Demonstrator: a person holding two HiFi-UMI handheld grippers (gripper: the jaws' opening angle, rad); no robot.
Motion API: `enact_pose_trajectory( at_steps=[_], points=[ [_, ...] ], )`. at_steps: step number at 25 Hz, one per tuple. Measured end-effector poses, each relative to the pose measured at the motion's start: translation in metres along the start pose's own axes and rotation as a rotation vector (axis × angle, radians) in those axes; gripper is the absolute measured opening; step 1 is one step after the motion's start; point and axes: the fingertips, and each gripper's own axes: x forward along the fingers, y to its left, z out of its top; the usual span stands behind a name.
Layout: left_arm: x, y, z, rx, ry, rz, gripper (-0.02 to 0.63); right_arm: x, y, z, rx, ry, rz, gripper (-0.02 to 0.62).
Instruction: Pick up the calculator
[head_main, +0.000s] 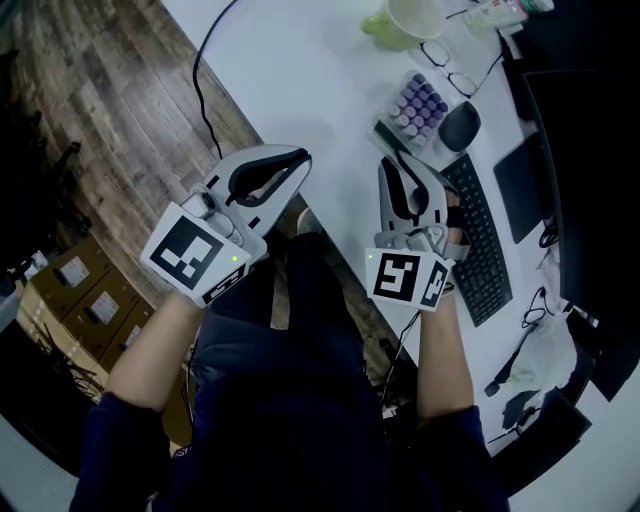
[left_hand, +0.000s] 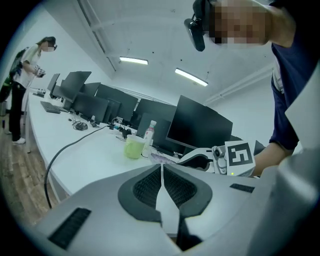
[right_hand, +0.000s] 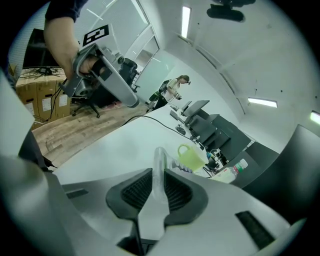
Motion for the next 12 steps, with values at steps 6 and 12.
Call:
enact_pose_trajectory(
  at_steps=[6, 12],
  points=[
    [0.004, -0.009, 0.030, 0.044, -0.020, -0.016, 0.041, -0.015, -0.025, 0.021, 0.000, -0.035, -0.045, 0.075],
    [0.002, -0.014, 0.063, 0.095, -0.042, -0.028, 0.041, -0.032, -0.048, 0.046, -0.009, -0.070, -0.091, 0.075]
  ],
)
